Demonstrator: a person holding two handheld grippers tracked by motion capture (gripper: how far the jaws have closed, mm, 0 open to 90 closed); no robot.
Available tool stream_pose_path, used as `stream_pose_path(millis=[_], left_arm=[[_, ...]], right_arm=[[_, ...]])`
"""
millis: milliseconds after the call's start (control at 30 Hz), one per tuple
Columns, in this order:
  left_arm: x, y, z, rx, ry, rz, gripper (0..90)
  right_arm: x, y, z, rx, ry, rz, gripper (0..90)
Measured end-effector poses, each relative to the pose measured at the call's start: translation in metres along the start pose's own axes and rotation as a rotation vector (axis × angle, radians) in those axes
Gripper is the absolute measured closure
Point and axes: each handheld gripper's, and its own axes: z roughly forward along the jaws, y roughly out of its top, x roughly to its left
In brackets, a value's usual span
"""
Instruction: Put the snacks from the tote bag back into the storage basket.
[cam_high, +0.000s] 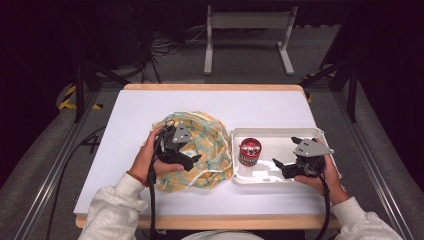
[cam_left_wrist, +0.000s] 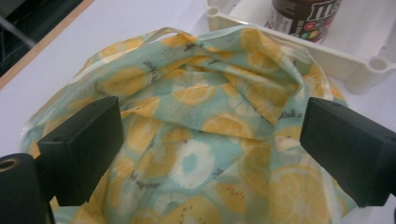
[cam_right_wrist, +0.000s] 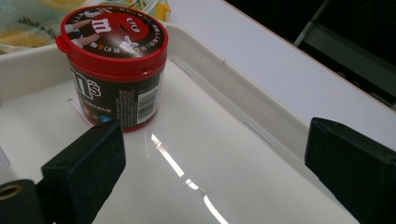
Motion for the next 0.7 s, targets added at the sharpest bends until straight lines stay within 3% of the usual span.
stream_pose_path(millis=[367,700], left_arm=[[0.004,-0.024,-0.012,-0.007,0.045,-0.017,7.2],[0.007,-0.042,-0.027,-0.011,0.084,-0.019,6.7]], right_arm=[[0.004,-0.004,-0.006,0.011,0.028,0.013,5.9],[0.007,-0.01,-0.008,0.024,0.041,-0.005,5.9]])
